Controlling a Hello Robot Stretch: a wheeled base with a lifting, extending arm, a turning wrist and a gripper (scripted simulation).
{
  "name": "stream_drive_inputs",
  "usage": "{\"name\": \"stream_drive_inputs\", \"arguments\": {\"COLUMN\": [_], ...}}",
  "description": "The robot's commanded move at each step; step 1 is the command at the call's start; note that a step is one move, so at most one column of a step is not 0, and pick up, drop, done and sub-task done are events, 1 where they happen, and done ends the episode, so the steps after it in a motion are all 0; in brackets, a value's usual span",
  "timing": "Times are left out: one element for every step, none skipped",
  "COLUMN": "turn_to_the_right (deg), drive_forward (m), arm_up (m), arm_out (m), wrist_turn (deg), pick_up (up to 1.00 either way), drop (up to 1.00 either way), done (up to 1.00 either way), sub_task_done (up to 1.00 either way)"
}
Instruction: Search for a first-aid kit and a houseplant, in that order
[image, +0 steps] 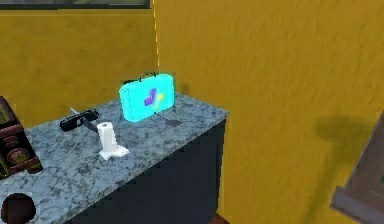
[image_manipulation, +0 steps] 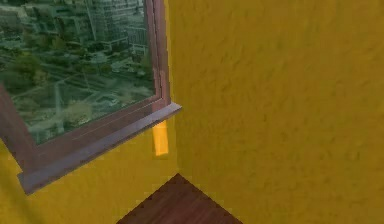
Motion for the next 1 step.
{"name": "stream_drive_inputs", "arguments": {"turn_to_the_right": [-12.0], "drive_forward": [0.00], "arm_up": [0.00], "arm_out": [0.00], "wrist_turn": [0.0], "pick_up": [0.00], "drop": [0.00], "done": [0.00], "sub_task_done": [0.00]}}
